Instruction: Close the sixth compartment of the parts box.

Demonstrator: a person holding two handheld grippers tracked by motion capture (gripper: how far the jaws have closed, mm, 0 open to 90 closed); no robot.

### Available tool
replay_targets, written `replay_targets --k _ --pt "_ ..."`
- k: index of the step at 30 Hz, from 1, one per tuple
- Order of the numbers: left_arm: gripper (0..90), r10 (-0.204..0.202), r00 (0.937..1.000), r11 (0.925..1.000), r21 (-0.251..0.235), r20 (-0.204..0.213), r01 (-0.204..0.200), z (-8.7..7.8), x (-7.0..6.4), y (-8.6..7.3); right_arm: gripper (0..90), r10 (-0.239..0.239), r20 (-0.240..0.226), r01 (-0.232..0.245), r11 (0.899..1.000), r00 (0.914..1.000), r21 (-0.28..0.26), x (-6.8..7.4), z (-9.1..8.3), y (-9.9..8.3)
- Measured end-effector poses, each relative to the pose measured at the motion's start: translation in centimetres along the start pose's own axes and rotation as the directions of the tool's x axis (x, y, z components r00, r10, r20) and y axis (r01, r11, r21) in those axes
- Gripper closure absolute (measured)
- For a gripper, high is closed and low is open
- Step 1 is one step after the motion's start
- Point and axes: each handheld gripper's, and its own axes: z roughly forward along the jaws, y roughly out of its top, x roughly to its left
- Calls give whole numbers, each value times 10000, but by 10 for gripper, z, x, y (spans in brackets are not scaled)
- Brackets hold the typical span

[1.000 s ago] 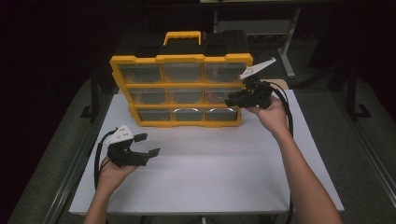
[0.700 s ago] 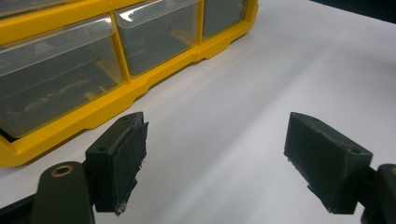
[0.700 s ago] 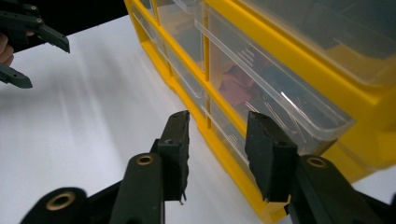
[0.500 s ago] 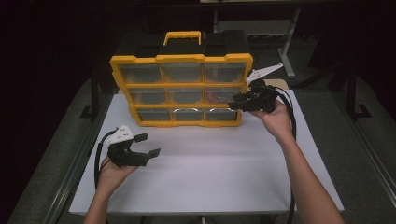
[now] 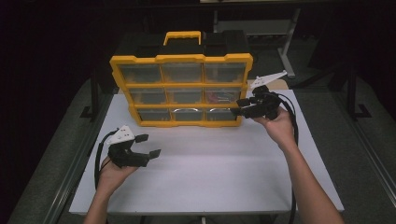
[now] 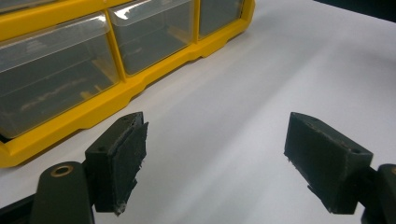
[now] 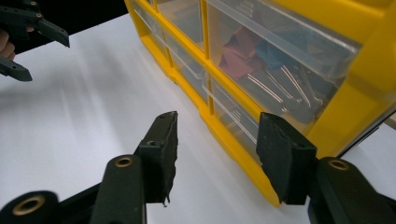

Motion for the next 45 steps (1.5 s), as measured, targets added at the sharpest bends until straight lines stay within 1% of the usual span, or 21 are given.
replay_targets --k 1,3,4,6,8,9,14,18,20,22,26,28,29,33,34,35,37,42,43,44,45 --pt "205 18 10000 10000 12 -1 -18 0 0 0 465 -91 29 91 9999 10000 -63 -1 0 -2" --pt "206 37 10000 10000 8 -10 -37 0 0 0 452 -13 65 13 10000 10000 -22 0 -1 -5" --pt "205 16 10000 10000 -3 -9 -16 0 0 0 451 -60 94 61 10000 9999 -77 0 -1 -6" --pt "205 21 10000 10000 16 0 -21 0 0 0 450 23 46 -23 9999 10000 -122 0 -3 -9" --pt "205 30 10000 10000 27 9 -30 0 0 0 441 -7 40 8 9999 10000 -117 1 -4 -11" --pt "205 107 9999 9999 62 -9 -106 -1 0 0 439 32 34 -31 9999 10000 -131 1 -4 -12" --pt "204 38 10000 10000 61 11 -38 -2 0 0 419 0 140 2 9999 9999 -140 2 -6 -19" --pt "204 37 10000 10000 75 -7 -37 -3 1 0 405 166 179 -162 9997 9997 -181 2 -5 -26" --pt "203 25 10000 10000 82 -4 -24 -3 1 0 401 126 248 -121 9997 9996 -194 2 -5 -29" --pt "203 32 10000 10000 74 -6 -32 -3 1 0 393 253 278 -248 9995 9993 -178 3 -5 -32" --pt "202 34 10000 9999 107 -15 -34 -2 1 -1 380 204 278 -200 9997 9994 -162 3 -5 -38" --pt "202 36 10000 9999 145 -12 -35 -2 1 -2 361 176 346 -171 9998 9992 -139 3 -5 -42" --pt "202 54 10000 9998 180 -12 -53 -1 1 -2 360 234 362 -231 9997 9991 -95 4 -5 -43" --pt "201 84 10000 9996 273 9 -84 0 1 -3 351 209 407 -204 9997 9990 -142 5 -7 -50" --pt "200 77 10000 9996 269 28 -78 0 0 -3 347 193 442 -185 9997 9988 -171 5 -8 -52" --pt "196 7 10000 9998 205 59 -9 1 0 -3 342 286 465 -280 9995 9985 -137 6 -9 -53" --pt "193 58 10000 9997 222 55 -59 2 -1 -3 334 195 547 -186 9997 9983 -162 7 -11 -56" --pt "189 48 10000 9995 297 87 -50 3 -3 -5 316 315 694 -299 9993 9971 -237 8 -15 -65" --pt "187 77 9999 9995 302 92 -80 3 -3 -4 314 432 706 -418 9989 9966 -209 9 -15 -67" --pt "185 86 9999 9995 293 91 -89 4 -3 -4 310 363 743 -348 9992 9966 -215 8 -16 -69" --pt "183 82 9999 9996 280 98 -85 4 -4 -4 307 406 747 -388 9989 9964 -250 8 -16 -70"
